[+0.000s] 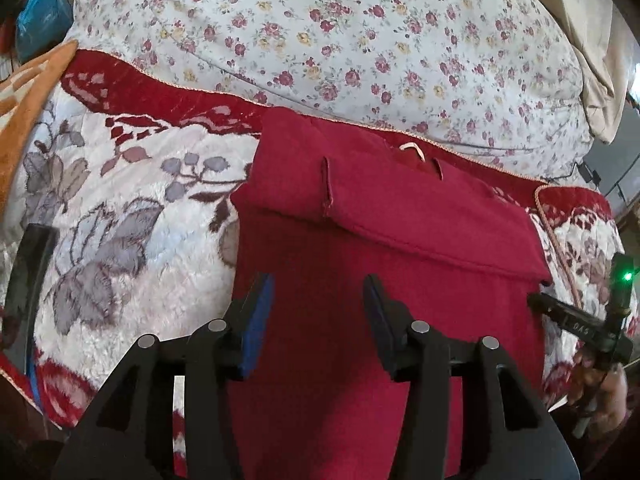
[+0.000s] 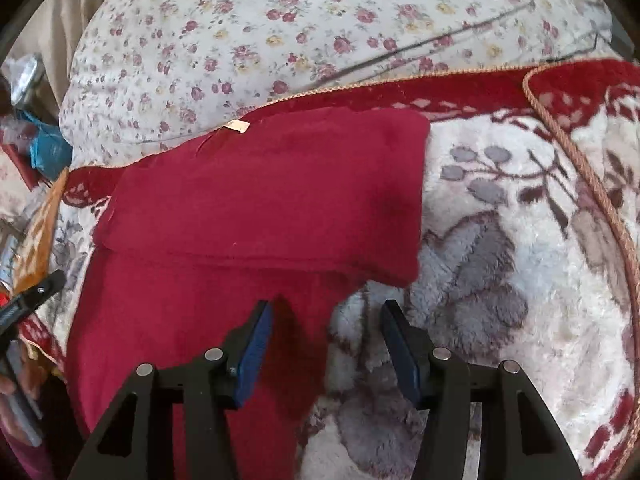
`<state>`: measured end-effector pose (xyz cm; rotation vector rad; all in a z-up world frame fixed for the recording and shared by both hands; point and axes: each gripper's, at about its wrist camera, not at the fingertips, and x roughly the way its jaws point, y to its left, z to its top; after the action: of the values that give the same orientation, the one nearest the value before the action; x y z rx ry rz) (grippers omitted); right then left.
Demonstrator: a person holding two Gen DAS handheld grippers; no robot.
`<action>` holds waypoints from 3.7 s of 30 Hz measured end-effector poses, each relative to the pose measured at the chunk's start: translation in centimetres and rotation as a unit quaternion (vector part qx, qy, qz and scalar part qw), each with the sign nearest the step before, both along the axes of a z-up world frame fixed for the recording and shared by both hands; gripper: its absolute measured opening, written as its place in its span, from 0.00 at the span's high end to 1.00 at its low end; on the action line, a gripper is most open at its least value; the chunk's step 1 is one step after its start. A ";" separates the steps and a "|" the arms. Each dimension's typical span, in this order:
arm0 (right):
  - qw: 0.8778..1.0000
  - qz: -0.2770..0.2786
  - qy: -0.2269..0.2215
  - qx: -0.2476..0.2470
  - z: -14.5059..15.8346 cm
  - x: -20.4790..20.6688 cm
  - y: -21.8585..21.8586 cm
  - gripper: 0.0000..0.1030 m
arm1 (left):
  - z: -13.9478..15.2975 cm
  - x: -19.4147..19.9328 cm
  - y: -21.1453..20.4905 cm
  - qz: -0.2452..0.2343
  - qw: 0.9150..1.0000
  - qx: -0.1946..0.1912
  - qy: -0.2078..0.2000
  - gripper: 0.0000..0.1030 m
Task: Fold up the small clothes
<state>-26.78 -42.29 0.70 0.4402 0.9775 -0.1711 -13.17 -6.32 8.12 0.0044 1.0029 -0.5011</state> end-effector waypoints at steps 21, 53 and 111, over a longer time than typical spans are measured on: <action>0.999 0.002 -0.018 0.034 2.7 -2.7 0.6 0.49 | -2.6 9.0 -8.8 -0.003 0.997 0.074 0.000 0.92; 0.996 -0.020 0.008 -0.084 3.2 0.5 -0.4 0.55 | -0.5 4.8 -1.0 0.020 0.996 0.081 -0.024 0.64; 0.965 0.152 0.134 0.166 -7.7 -11.2 11.9 0.63 | -9.4 -11.3 7.9 -0.087 0.974 0.097 0.183 0.63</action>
<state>-37.97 -30.42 -6.96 0.5763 1.3353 0.2208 -24.46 1.58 -1.28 0.1817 1.4194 -0.5735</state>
